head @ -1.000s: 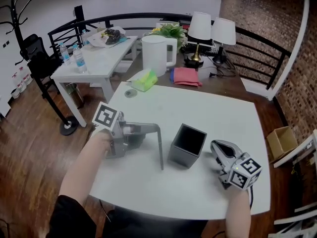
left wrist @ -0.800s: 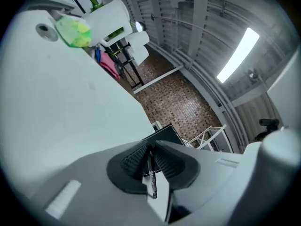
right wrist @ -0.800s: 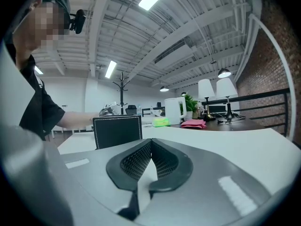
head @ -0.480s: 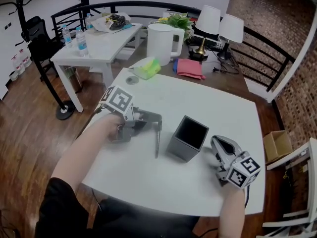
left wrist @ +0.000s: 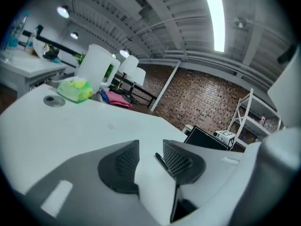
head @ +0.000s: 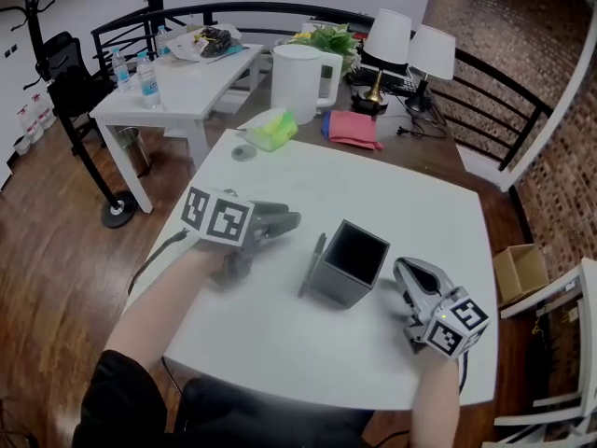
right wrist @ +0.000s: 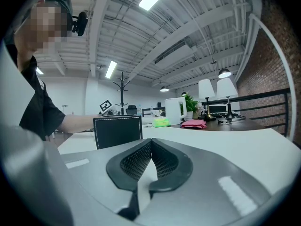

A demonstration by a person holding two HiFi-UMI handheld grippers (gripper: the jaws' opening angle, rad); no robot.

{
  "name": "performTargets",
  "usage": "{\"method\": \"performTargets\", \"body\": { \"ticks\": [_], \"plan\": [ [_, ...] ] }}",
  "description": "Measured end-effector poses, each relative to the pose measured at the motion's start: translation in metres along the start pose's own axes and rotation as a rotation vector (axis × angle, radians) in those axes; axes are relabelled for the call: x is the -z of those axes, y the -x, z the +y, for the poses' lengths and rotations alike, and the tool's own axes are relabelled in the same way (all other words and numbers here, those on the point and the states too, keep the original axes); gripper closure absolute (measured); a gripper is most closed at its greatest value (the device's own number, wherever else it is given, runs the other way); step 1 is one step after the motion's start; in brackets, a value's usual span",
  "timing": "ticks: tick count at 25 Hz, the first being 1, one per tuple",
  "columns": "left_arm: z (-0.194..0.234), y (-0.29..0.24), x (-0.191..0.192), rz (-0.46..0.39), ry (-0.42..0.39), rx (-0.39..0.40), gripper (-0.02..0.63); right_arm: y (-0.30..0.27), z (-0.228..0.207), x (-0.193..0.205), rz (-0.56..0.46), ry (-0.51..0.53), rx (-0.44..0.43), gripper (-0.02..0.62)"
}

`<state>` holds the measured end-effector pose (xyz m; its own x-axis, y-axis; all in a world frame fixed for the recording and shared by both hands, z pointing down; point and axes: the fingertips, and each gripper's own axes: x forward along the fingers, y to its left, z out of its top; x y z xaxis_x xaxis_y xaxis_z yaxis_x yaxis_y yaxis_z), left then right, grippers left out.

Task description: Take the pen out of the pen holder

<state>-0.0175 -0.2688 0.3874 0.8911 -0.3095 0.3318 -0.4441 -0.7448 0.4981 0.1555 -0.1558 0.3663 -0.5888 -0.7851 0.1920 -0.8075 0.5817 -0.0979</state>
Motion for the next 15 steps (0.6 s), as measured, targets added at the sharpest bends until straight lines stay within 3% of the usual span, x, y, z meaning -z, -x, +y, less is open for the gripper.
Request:
{"method": "performTargets", "body": {
  "ticks": [5,15],
  "plan": [
    [-0.001,0.017,-0.006,-0.156,-0.190,-0.109,0.496,0.001,0.000,-0.001,-0.001,0.001,0.003,0.581],
    [0.004,0.031,-0.009,-0.260,-0.342,-0.319,0.577,0.001,0.002,0.001,-0.003,-0.002,0.009,0.581]
  ]
}}
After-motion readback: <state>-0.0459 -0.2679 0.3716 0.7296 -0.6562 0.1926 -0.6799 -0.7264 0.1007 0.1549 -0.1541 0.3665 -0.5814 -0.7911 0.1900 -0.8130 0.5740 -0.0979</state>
